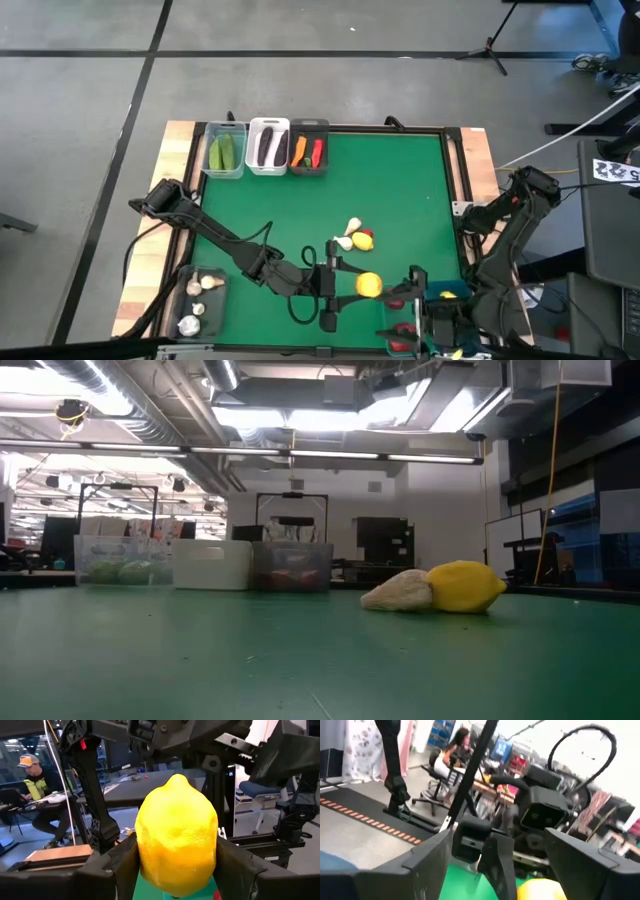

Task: Sort produce into baskets
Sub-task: Put the yellow lemon into the blue bin

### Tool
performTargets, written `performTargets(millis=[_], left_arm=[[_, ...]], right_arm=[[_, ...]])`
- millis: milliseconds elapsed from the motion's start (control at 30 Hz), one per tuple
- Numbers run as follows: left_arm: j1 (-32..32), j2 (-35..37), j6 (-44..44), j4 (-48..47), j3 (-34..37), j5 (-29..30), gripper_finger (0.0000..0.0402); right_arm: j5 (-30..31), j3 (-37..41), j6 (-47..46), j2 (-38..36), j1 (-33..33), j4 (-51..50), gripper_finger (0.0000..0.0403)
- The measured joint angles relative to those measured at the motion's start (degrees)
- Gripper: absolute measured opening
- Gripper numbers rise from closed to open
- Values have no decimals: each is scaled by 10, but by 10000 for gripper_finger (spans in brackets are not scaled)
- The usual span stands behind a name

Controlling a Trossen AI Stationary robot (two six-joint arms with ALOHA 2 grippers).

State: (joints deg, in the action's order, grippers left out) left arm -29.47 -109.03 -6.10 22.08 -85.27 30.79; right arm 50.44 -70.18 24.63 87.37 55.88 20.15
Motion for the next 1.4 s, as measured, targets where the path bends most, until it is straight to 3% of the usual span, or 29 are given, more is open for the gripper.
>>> performTargets(millis=[333, 1033, 1167, 1400], left_arm=[[0, 0, -5, 8, 0, 0, 208], [0, 0, -18, 10, 0, 0, 208], [0, 0, -18, 10, 0, 0, 208], [0, -1, -18, 8, 0, 1, 208]], right_arm=[[13, 73, 61, -14, -22, 154, 312], [-25, 100, -53, -28, -84, 93, 309], [-20, 100, -52, -28, -83, 92, 279], [-18, 100, -79, -28, -83, 64, 186]])
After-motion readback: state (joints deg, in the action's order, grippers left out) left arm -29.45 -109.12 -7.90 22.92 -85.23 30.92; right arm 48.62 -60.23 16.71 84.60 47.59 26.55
